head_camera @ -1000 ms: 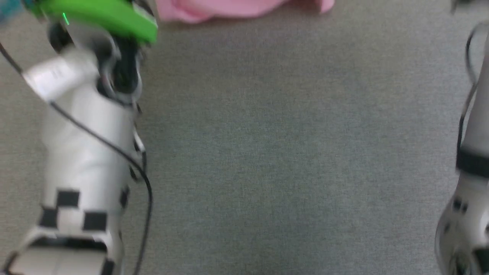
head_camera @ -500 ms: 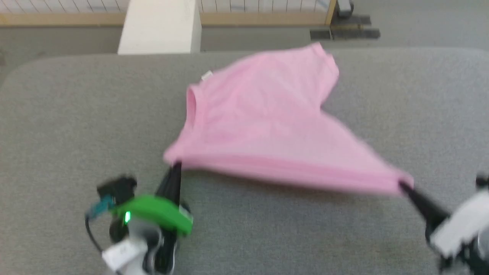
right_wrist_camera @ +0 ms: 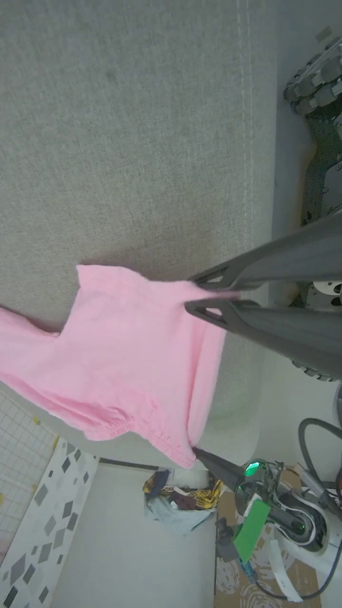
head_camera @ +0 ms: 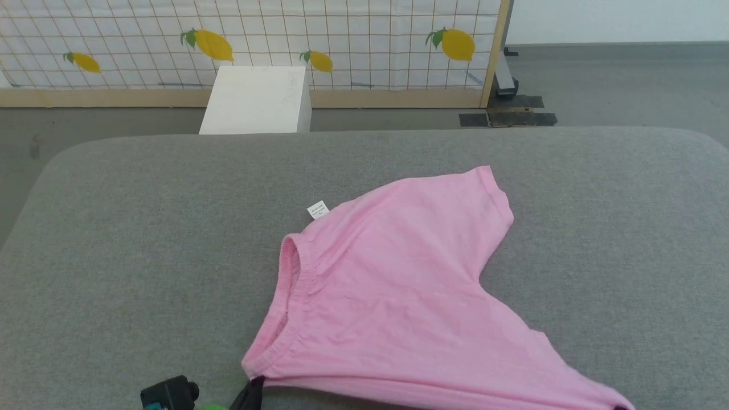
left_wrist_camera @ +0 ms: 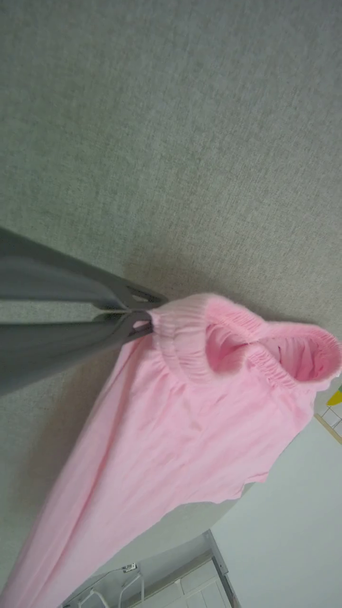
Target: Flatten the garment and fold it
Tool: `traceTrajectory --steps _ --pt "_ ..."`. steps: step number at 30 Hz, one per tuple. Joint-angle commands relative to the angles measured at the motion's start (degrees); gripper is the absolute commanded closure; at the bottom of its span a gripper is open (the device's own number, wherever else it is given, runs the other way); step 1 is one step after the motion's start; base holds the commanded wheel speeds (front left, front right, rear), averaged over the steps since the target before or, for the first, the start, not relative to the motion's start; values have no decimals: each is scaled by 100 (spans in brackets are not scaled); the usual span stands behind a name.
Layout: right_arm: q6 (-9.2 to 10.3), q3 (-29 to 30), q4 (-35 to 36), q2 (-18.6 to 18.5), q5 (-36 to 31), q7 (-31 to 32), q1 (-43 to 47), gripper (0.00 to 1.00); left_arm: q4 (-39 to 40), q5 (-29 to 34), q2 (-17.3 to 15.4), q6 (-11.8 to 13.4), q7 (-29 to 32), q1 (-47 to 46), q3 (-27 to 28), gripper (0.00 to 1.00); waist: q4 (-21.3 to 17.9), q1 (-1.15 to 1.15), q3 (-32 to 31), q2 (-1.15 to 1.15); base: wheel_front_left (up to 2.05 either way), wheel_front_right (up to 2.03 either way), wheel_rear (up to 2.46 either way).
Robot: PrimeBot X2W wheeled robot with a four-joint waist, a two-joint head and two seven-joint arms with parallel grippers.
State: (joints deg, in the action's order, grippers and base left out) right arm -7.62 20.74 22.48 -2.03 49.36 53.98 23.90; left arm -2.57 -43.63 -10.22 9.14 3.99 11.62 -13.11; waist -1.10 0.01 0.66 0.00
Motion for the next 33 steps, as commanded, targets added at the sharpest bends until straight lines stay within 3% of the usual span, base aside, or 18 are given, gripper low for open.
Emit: traceTrajectory --steps 1,6,15,22,33 --pt "13 184 68 -86 35 -95 -110 100 126 -61 -162 129 32 -4 151 100 -6 -1 63 0 0 0 0" --pt "13 148 -226 -86 -299 -101 -1130 100 437 -233 -83 96 309 -413 93 100 -86 -1 271 0 0 0 0" --pt "13 -126 -1999 -85 -1395 -357 -4033 100 56 -227 -54 106 651 -1966 77 100 -58 -1 1060 0 0 0 0" --pt "13 -353 -3418 -85 -2361 -920 -5722 100 -392 -166 53 45 633 -2967 45 100 197 -1 1798 0 0 0 0" --pt "13 -426 -5421 -85 -3403 -1978 -7568 100 -799 -126 182 -156 496 -3822 -44 100 583 -1 2612 0 0 0 0"
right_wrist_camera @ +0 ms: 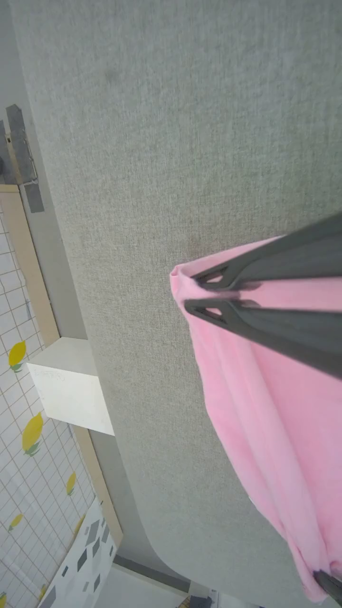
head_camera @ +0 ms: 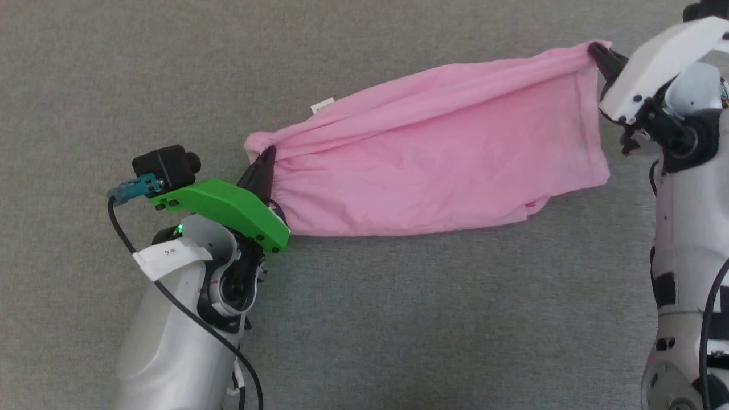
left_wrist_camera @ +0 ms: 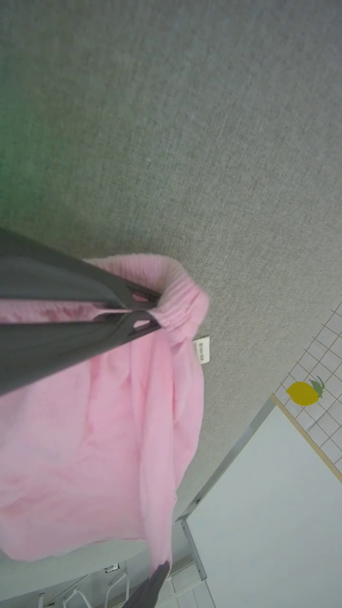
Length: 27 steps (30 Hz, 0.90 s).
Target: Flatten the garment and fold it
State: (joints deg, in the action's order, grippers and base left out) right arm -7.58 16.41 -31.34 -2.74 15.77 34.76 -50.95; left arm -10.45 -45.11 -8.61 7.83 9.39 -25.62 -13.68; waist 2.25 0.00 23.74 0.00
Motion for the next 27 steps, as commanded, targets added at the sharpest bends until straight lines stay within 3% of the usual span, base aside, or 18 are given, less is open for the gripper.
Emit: traceTrajectory --steps 1,8,9,10,11,16,20,24,27 --pt "9 25 -212 -14 -125 -147 -202 100 -30 23 26 -40 -57 -132 7 100 273 0 342 0 0 0 0" --pt "9 170 -1148 -14 -595 -582 -702 100 -93 19 68 -164 -136 -236 -71 100 349 0 420 0 0 0 0" --pt "9 207 -1227 -14 -660 -656 -746 61 -87 6 82 -188 -151 -247 -78 96 354 0 412 0 0 0 0" --pt "9 268 -1318 -14 -746 -747 -798 0 -81 9 85 -219 -166 -261 -97 45 352 0 397 0 0 0 0" --pt "9 305 -1394 -14 -810 -807 -834 0 -82 16 79 -252 -171 -269 -120 0 347 0 370 0 0 0 0" --pt "9 479 -1677 -14 -957 -1120 -951 0 -55 -16 103 -371 -387 -260 -83 0 301 0 97 0 0 0 0" --pt "9 504 -1661 -14 -1006 -1489 -849 0 91 151 35 -483 -1001 -164 56 0 249 0 -305 0 0 0 0" --pt "9 88 -1455 -88 -1327 -1655 -384 0 247 1091 -391 -409 -1844 117 -90 0 169 0 -718 0 0 0 0" --pt "9 -271 -1322 -210 -1524 -1444 106 0 344 1900 -722 -155 -2148 460 -342 0 116 0 -953 0 0 0 0"
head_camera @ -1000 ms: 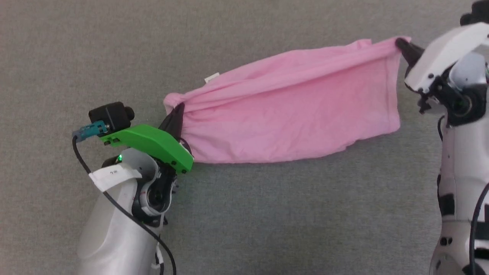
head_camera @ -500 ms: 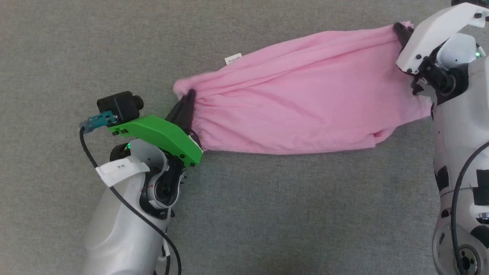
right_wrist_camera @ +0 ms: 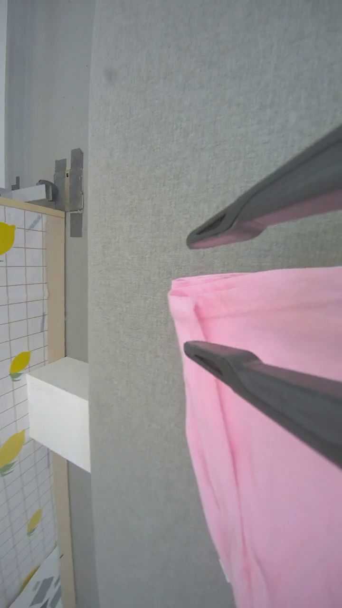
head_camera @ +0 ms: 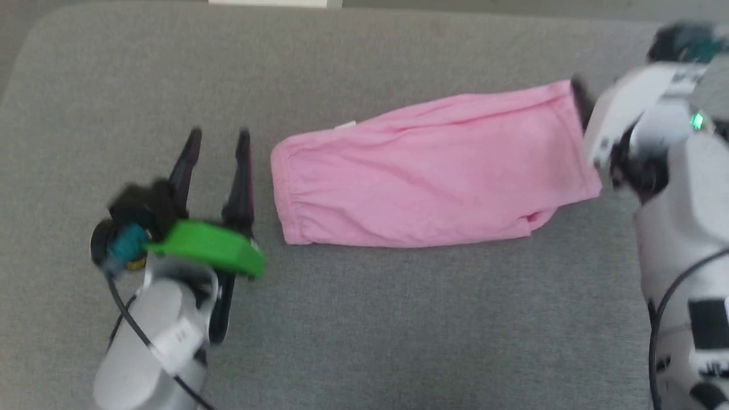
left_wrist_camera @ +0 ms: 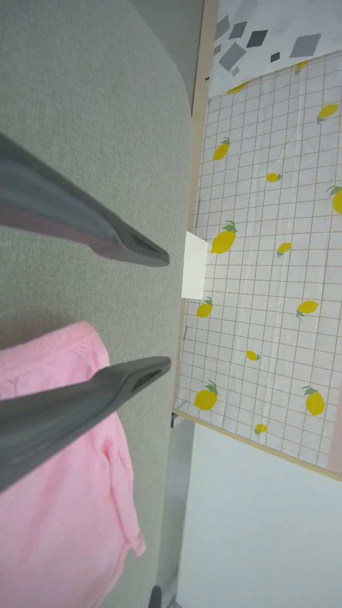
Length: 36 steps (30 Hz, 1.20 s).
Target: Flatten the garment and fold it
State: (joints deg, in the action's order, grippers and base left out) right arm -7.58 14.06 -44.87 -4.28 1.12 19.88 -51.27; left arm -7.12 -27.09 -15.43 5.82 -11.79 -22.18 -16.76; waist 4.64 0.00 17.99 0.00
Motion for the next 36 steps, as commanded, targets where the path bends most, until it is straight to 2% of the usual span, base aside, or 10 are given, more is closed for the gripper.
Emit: traceTrajectory --steps 1,4,8,14,23,24,26,27,30,36 --pt "9 -142 62 -116 -144 154 282 0 43 220 -69 124 -57 227 -82 0 -128 0 -429 0 0 0 0" --pt "9 -438 183 -214 -295 611 697 0 171 556 -180 374 -72 579 -220 0 -131 0 -503 0 0 0 0" --pt "9 -673 414 -224 -267 1022 1013 0 371 619 -172 565 -20 879 -265 0 -60 0 -397 0 0 0 0" --pt "9 -826 657 -277 -388 1450 1058 0 595 610 -128 655 68 951 -316 0 120 0 -34 0 0 0 0" --pt "9 -1033 588 -338 -533 1905 893 0 650 577 -98 695 211 808 -357 0 310 0 278 0 0 0 0" --pt "9 -1045 540 -348 -503 2010 892 36 665 577 -100 709 261 795 -366 0 318 0 280 0 0 0 0" --pt "9 -1074 500 -363 -431 2141 888 91 704 559 -94 735 375 776 -380 0 323 0 277 0 0 0 0" --pt "9 -1094 486 -374 -367 2218 892 100 731 549 -103 760 515 770 -401 0 316 0 261 0 0 0 0" --pt "9 -1111 525 -408 -255 2278 901 100 858 463 -99 814 946 761 -452 0 285 0 221 0 0 0 0" --pt "9 -1090 663 -460 -108 2267 931 100 1086 161 -106 900 2643 616 -765 0 245 0 148 0 0 0 0"
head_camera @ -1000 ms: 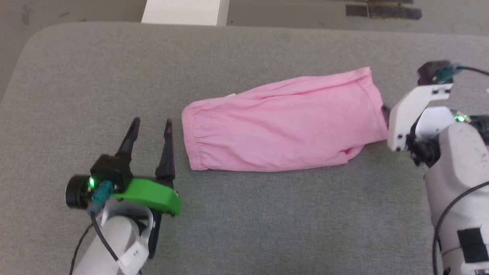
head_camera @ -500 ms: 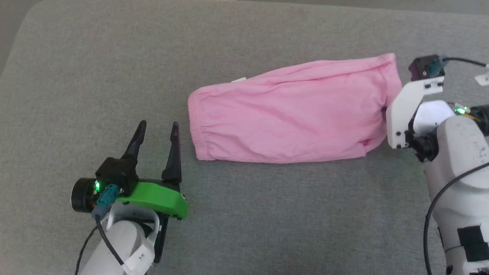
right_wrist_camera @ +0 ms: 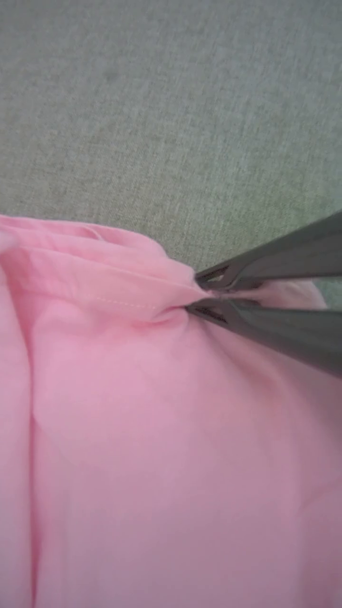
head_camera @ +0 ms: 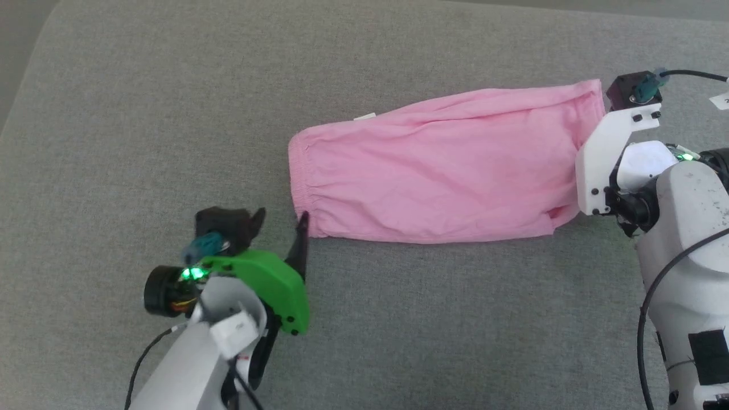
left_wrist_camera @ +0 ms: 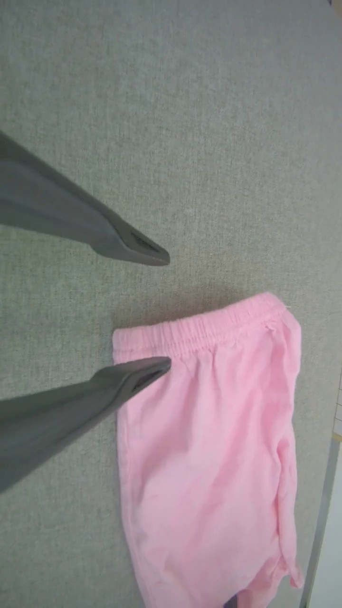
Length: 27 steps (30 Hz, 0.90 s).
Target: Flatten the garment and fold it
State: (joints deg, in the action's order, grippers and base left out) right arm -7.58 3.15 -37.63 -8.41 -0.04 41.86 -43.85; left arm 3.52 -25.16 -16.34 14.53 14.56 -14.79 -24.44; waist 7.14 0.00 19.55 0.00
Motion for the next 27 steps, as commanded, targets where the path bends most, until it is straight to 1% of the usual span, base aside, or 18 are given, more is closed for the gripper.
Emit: traceTrajectory --steps 1,5,7,13,16,17,19,21,27 --pt "9 -1 -38 -52 20 72 190 100 15 -42 -33 36 268 -226 -48 0 -9 0 -13 0 0 0 0" --pt "9 -39 33 -24 57 88 177 100 -276 -111 -32 33 1062 -594 -211 0 -76 0 -8 0 0 0 0" --pt "9 -79 67 -10 72 99 170 100 -497 -166 6 8 1313 -768 -259 0 -119 0 10 0 0 0 0" --pt "9 -189 152 31 165 140 176 100 -1304 -340 178 -127 1506 -1194 -277 0 -281 0 88 0 0 0 0" --pt "9 -259 198 57 230 140 187 100 -1688 -480 214 -239 1760 -1226 -349 0 -369 0 97 0 0 0 0" --pt "9 -292 221 64 254 119 196 100 -1788 -564 232 -289 1866 -1206 -366 38 -398 0 90 0 0 0 0" --pt "9 -352 263 76 312 79 213 100 -1913 -730 262 -371 2006 -1149 -360 100 -438 0 71 0 0 0 0" --pt "9 -412 310 73 370 12 237 100 -1967 -872 277 -433 2062 -1090 -323 100 -464 0 34 0 0 0 0" --pt "9 -368 459 -11 601 -155 421 100 -1853 -1192 298 -563 1899 -1019 -89 100 -450 0 -238 0 0 0 0"
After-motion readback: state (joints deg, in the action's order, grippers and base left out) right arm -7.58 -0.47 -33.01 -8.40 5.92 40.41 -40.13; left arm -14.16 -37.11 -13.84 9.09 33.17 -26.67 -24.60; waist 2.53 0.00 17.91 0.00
